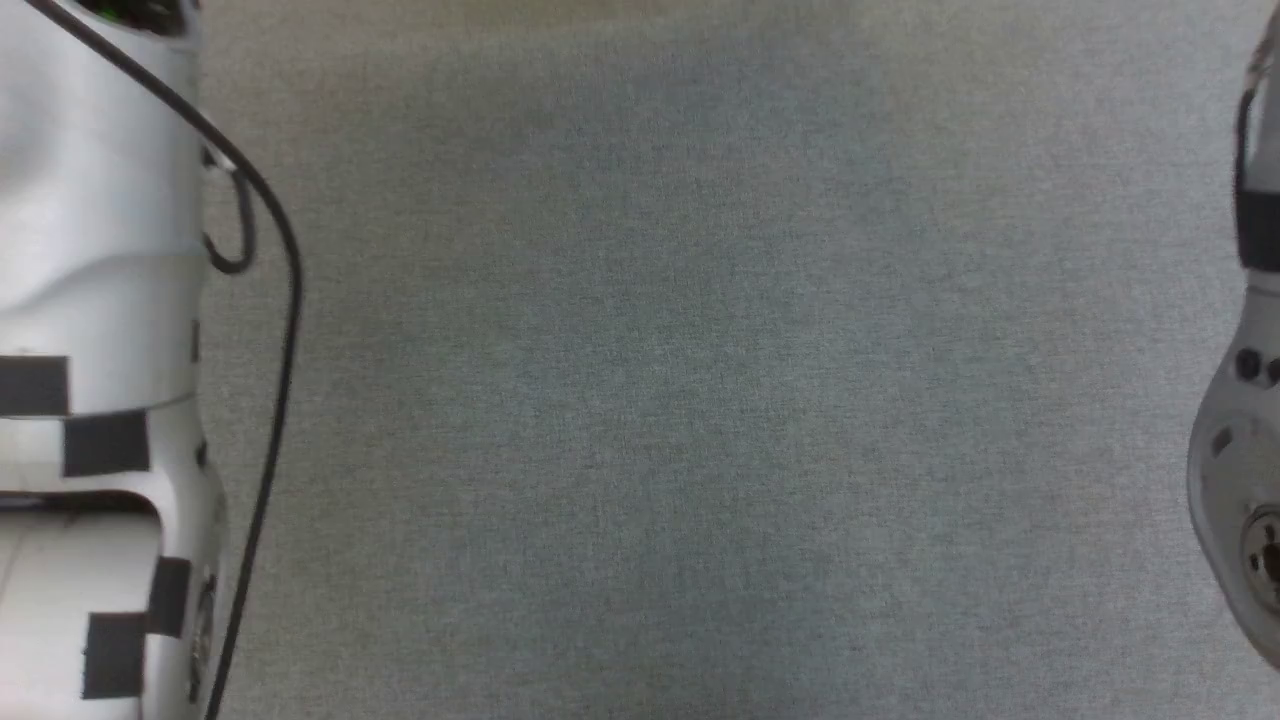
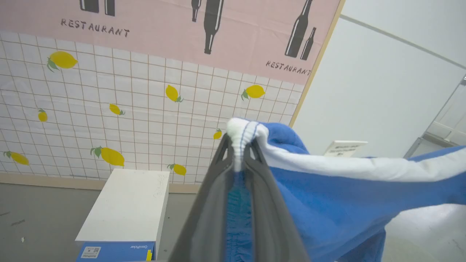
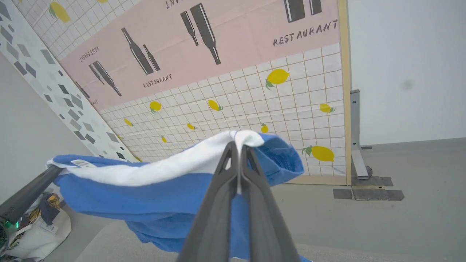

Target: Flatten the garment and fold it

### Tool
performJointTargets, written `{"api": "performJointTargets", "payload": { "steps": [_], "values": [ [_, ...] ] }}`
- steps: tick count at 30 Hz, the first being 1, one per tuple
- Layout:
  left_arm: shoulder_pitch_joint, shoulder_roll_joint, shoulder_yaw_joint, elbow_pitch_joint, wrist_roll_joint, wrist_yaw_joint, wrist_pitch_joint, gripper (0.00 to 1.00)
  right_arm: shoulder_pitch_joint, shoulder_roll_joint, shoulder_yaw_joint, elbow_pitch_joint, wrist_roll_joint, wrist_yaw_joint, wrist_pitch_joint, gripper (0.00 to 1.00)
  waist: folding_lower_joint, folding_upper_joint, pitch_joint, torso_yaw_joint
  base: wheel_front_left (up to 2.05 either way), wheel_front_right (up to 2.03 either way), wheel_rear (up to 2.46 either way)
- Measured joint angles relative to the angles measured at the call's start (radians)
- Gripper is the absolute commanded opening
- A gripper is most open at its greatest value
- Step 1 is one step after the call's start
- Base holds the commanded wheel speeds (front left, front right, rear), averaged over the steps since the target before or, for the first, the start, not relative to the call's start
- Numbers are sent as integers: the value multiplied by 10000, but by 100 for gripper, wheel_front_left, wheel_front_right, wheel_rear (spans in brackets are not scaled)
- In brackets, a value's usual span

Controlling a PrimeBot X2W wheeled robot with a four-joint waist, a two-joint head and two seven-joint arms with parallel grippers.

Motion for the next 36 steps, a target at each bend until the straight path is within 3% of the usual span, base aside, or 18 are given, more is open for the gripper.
{"api": "performJointTargets", "payload": {
  "steps": [4,9,13,17,22,26,31,36],
  "values": [
    [825,-173,-63,422,-222,-533,-550,0,871,2,616,-90,322,0,-316,0,0,0,134,31,0,0,0],
    [2683,-337,-25,447,-792,-1108,-1062,0,3342,-410,1254,-1129,1465,2,-424,0,-1,0,-157,99,0,0,0],
    [4523,-420,40,-82,-1087,-1315,-1494,0,5845,-926,1455,-2487,2334,0,-412,0,-1,0,-588,183,0,0,0],
    [6850,-662,-13,-911,-1427,-1356,-1682,0,8579,-999,1093,-3452,2909,0,-232,0,-3,0,-1116,264,0,0,0],
    [9999,-959,-265,-1875,-1795,-1012,-1436,0,11793,-754,677,-4713,2894,0,251,0,-3,0,-1881,387,0,0,0],
    [11622,-965,-368,-2598,-1816,-476,-1168,0,13693,-466,384,-5432,2378,0,727,0,-3,0,-2410,499,0,0,0],
    [13180,-865,-443,-3315,-1791,226,-681,0,15092,-255,128,-6174,1670,2,1582,0,-3,0,-2918,603,0,0,0],
    [14676,-711,-453,-4061,-1795,832,-199,0,16466,-176,-6,-7110,1584,2,3200,0,-4,0,-3303,673,0,0,0]
  ]
}}
